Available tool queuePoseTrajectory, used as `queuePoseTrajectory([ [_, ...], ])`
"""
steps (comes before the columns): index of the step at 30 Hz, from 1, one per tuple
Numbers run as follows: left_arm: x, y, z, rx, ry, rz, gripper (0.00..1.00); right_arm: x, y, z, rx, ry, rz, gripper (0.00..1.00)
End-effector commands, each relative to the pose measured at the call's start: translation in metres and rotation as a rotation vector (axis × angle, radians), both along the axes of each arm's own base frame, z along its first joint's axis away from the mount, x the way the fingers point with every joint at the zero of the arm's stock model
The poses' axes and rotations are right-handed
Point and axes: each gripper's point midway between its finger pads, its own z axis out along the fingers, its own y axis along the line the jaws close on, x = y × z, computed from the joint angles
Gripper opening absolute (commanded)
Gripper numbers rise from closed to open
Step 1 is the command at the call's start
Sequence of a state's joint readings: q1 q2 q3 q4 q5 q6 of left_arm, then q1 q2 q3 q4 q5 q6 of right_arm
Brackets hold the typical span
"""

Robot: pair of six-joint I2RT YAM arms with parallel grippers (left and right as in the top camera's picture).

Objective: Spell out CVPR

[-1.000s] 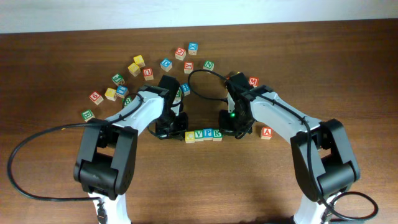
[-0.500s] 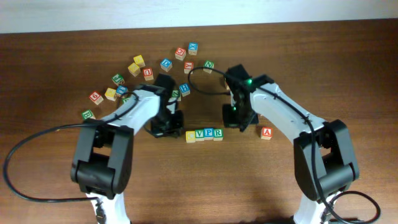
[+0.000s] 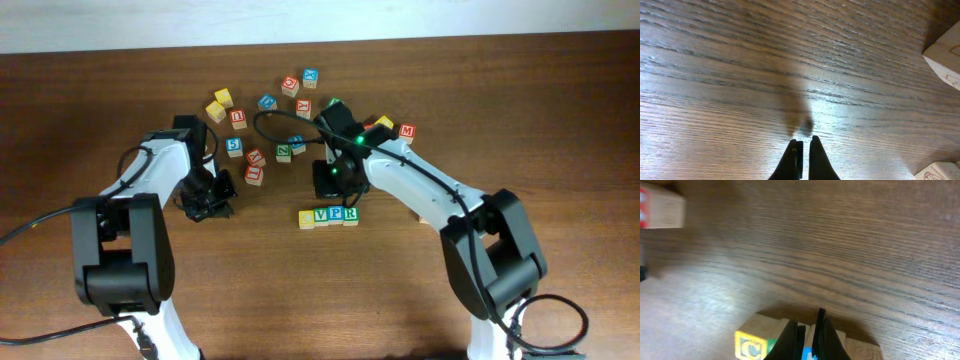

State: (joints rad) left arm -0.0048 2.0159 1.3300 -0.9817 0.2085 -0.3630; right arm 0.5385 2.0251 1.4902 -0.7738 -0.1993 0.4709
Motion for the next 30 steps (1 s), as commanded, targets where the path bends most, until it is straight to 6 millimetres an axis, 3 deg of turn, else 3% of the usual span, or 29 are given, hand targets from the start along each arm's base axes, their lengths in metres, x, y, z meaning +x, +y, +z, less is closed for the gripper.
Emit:
queuePoseTrajectory([
  [1, 0.000, 0.002, 0.008, 0.008, -0.017, 0.012, 0.00, -0.009, -0.002, -0.016, -0.030, 0.050, -0.026, 0.04],
  [5, -0.001, 0.002, 0.008, 0.007, -0.014, 0.006, 0.00, -0.017, 0.003, -0.028, -0.052, 0.072, -0.005, 0.04],
  [20, -0.001, 0.002, 0.008, 0.007, -0.014, 0.005, 0.00, -0.017, 0.000, -0.028, -0.063, 0.081, -0.011, 0.04],
  [25, -0.001, -0.008, 0.008, 0.007, -0.020, -0.027, 0.00, 0.001, -0.001, -0.003, -0.014, 0.073, -0.041, 0.04],
  [30, -0.005, -0.036, 0.008, 0.006, -0.023, -0.109, 0.00, 0.025, -0.038, 0.057, -0.032, 0.091, -0.095, 0.04],
])
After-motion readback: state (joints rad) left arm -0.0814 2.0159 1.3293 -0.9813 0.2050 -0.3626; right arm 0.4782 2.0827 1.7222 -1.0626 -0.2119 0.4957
